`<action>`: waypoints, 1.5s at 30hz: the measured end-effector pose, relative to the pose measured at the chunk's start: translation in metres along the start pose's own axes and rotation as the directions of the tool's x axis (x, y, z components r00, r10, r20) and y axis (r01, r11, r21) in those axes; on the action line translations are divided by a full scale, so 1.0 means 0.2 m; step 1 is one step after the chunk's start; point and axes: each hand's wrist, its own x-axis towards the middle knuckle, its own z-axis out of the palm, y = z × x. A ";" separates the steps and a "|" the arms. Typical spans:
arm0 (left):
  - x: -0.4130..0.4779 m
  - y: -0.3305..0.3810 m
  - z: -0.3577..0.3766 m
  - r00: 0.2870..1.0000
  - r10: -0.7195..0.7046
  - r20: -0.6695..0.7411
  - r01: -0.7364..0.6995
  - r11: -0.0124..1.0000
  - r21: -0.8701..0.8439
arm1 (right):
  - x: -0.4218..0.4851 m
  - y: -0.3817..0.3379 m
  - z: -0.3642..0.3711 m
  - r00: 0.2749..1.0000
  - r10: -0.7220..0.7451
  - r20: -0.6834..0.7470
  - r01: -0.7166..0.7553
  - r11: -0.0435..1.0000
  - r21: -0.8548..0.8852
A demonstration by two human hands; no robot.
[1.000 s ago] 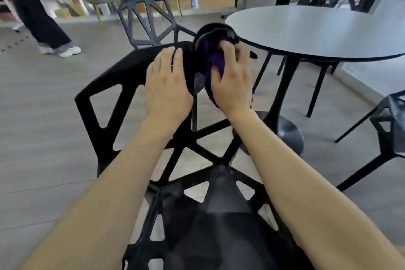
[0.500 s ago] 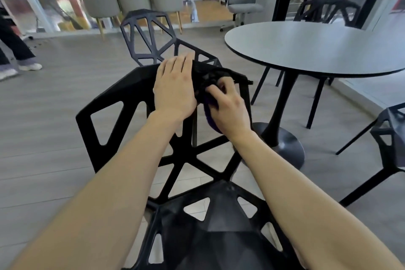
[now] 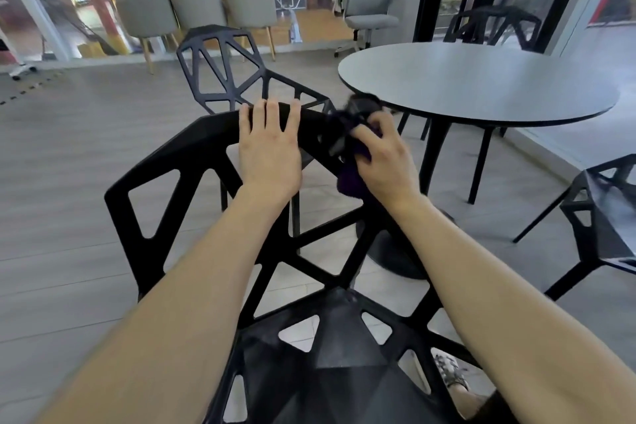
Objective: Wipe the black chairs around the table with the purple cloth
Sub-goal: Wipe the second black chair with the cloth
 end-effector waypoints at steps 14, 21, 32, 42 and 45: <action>0.00 0.03 0.06 0.998 -0.034 -0.048 0.033 0.999 -0.020 | -0.43 0.04 0.09 0.967 0.244 0.076 -0.243 0.970 -0.016; -0.01 0.06 0.05 0.997 -0.065 -0.042 0.065 0.998 -0.016 | -0.34 0.01 -0.01 0.939 0.335 0.078 -0.336 0.942 -0.002; -0.01 0.06 0.05 0.997 -0.069 -0.039 0.068 0.998 -0.018 | -0.45 -0.06 0.00 0.936 0.327 0.131 -0.332 0.943 0.015; -0.03 0.02 0.06 0.999 -0.027 -0.039 0.026 0.999 -0.027 | -0.48 -0.01 0.16 0.986 0.128 0.106 -0.129 0.992 -0.004; -0.02 0.04 0.06 0.998 -0.041 -0.050 0.040 0.999 -0.018 | -0.62 0.03 0.16 0.926 0.366 0.096 -0.368 0.930 -0.003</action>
